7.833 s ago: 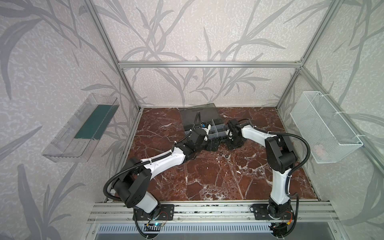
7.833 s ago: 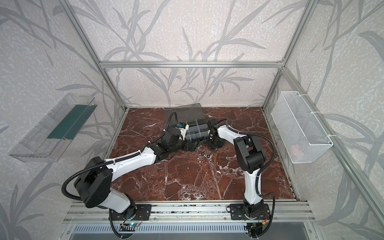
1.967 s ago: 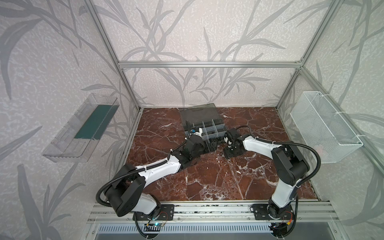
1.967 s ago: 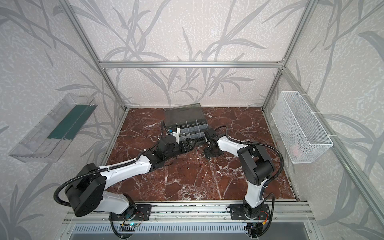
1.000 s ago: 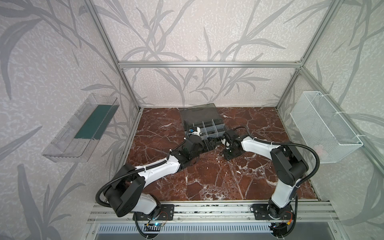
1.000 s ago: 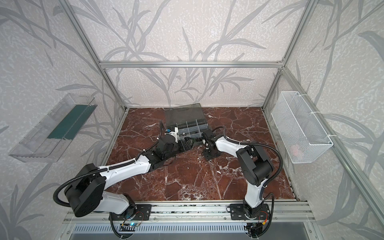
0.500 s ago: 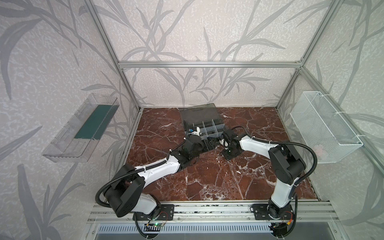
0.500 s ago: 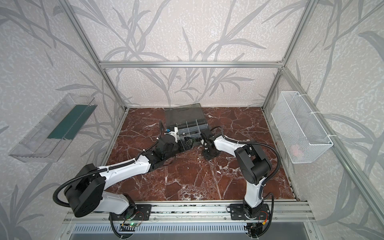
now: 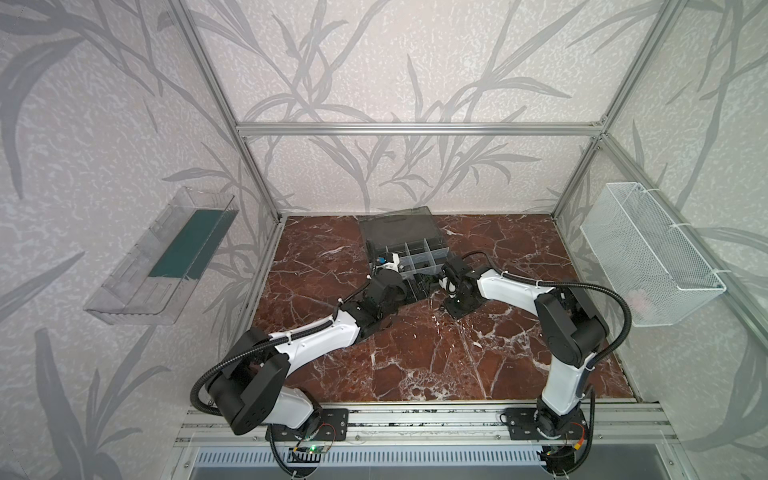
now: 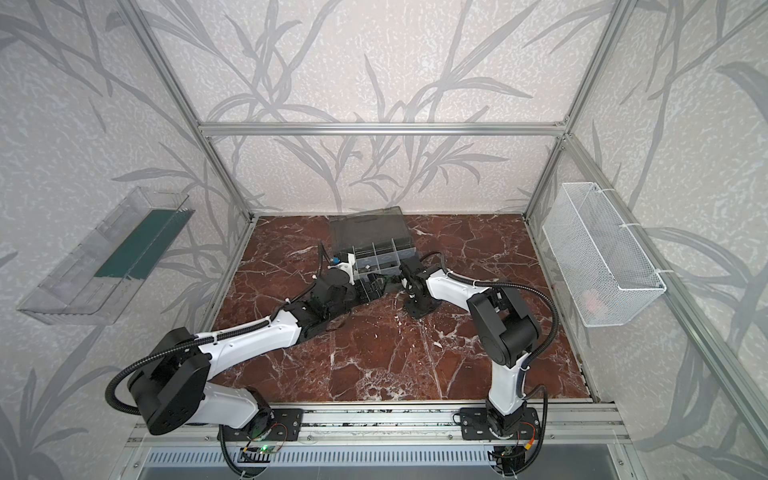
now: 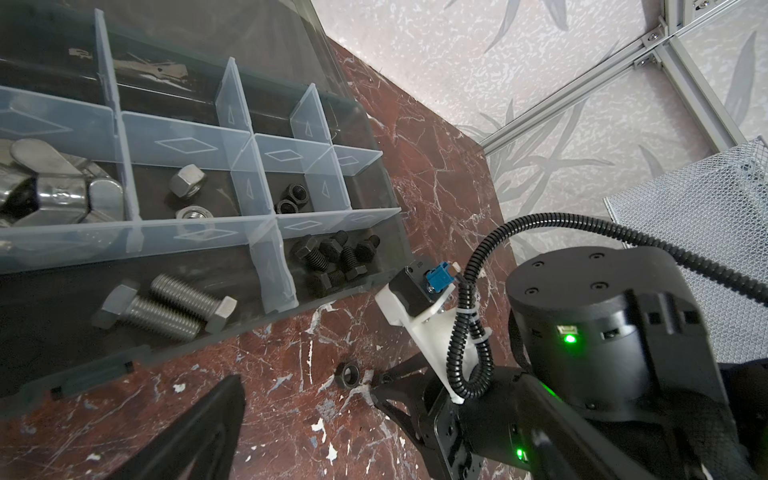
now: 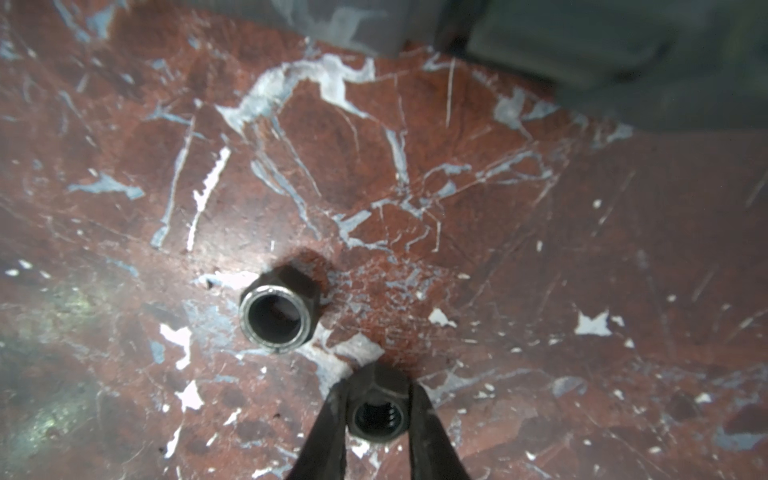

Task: Sort the screws and nuts into containers
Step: 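Lift the black hex nut and carry it over the nut compartment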

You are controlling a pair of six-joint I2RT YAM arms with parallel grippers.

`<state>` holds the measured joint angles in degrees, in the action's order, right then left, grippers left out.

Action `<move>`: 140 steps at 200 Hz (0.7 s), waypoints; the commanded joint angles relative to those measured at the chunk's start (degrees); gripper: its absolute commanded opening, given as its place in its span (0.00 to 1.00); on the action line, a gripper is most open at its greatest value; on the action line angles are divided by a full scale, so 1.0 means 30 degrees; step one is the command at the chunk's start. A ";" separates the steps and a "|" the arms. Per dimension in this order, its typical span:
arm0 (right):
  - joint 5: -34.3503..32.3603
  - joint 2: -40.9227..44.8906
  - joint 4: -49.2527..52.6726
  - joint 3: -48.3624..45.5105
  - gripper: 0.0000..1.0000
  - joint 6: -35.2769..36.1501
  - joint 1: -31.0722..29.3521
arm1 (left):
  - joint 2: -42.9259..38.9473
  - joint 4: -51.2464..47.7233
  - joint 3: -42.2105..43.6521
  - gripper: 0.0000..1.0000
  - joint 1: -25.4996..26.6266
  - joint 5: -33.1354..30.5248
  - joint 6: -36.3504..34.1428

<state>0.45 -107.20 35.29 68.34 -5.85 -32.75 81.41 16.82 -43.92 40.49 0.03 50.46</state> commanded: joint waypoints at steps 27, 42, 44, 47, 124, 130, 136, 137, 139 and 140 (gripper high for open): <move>-0.0278 0.0627 0.1010 0.1631 0.19 -0.0392 -0.0108 | -0.1154 0.0509 0.0207 0.99 -0.0603 -0.0624 -0.0636; -0.0426 0.0906 0.1236 0.2208 0.18 -0.0537 -0.0125 | -0.1391 0.0524 0.0197 0.99 -0.0821 -0.0783 -0.0927; -0.0438 0.0952 0.1265 0.2269 0.18 -0.0570 -0.0119 | -0.1429 0.0519 0.0204 0.99 -0.0835 -0.0812 -0.0952; -0.0416 0.1004 0.1288 0.2369 0.18 -0.0585 -0.0123 | -0.1503 0.0488 0.0246 0.99 -0.0865 -0.0880 -0.0989; 0.0359 -0.0347 0.1352 0.7747 0.18 -0.1707 -0.0111 | -0.2123 0.0707 0.0401 0.99 -0.2021 -0.1068 -0.1028; 0.0400 -0.0657 0.1305 0.8253 0.18 -0.1801 -0.0113 | -0.2134 0.0722 0.0378 0.99 -0.2131 -0.1070 -0.1028; 0.0385 -0.1016 0.1279 0.8786 0.18 -0.1844 -0.0101 | -0.2146 0.0728 0.0409 0.99 -0.2227 -0.1066 -0.1007; 0.0396 -0.1055 0.1291 0.8868 0.18 -0.1837 -0.0099 | -0.2160 0.0754 0.0405 0.99 -0.2251 -0.1066 -0.1003; 0.0405 -0.1165 0.1286 0.9017 0.18 -0.1832 -0.0120 | -0.2171 0.0752 0.0418 0.99 -0.2262 -0.1088 -0.1014; 0.0406 -0.1217 0.1280 0.9101 0.18 -0.1831 -0.0109 | -0.2173 0.0752 0.0410 0.99 -0.2284 -0.1077 -0.1021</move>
<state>0.67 -107.59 38.85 90.39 -9.65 -32.75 76.27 17.78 -43.64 34.76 -1.91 47.97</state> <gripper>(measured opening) 0.230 0.993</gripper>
